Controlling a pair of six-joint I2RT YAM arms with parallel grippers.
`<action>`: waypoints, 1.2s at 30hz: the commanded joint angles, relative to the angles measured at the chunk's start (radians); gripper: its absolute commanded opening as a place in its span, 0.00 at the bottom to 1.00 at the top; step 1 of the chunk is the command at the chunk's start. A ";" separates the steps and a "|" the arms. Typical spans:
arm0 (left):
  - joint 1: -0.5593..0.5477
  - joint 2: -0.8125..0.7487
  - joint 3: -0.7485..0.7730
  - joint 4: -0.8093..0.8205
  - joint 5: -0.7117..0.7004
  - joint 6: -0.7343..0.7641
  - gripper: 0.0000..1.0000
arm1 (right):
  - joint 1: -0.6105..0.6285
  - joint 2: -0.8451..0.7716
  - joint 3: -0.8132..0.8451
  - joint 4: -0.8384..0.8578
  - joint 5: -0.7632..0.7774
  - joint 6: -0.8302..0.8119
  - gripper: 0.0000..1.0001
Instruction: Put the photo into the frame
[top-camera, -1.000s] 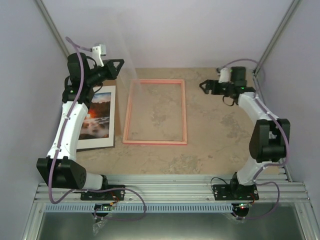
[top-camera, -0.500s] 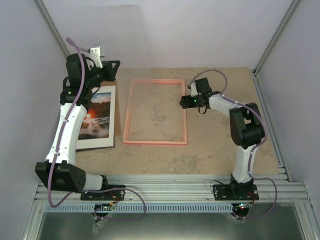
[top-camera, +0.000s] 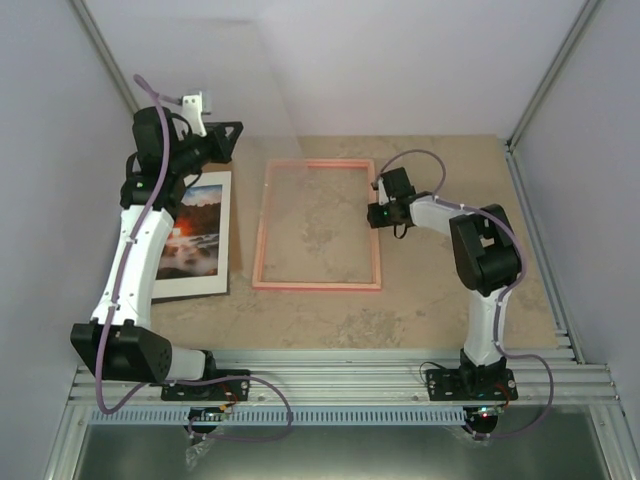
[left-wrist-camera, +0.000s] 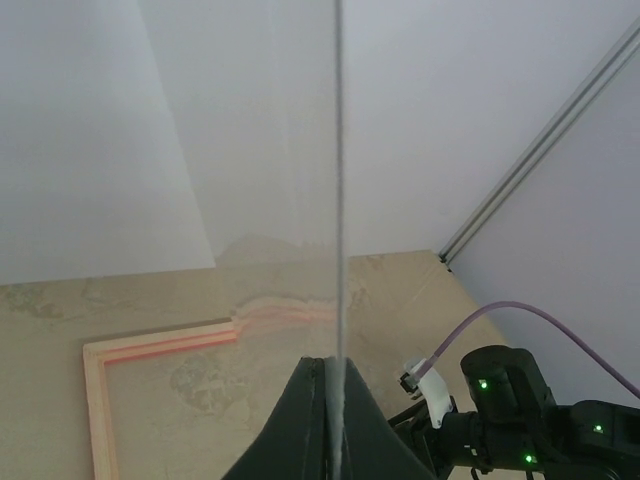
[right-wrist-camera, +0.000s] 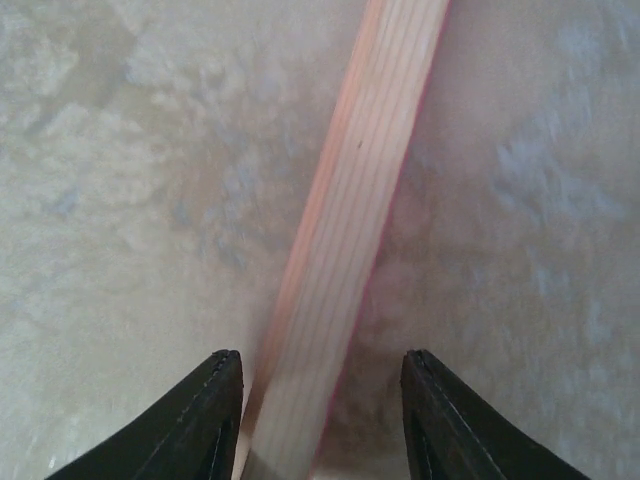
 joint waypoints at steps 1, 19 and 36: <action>0.003 0.004 0.030 0.016 0.069 -0.001 0.00 | -0.012 -0.066 -0.114 -0.024 0.038 -0.030 0.42; -0.115 0.038 -0.067 0.117 0.398 -0.140 0.00 | -0.210 -0.311 -0.312 -0.097 -0.291 -0.271 0.66; -0.179 0.006 -0.166 0.359 0.700 -0.304 0.00 | -0.549 -0.500 -0.043 -0.104 -1.296 -0.273 0.98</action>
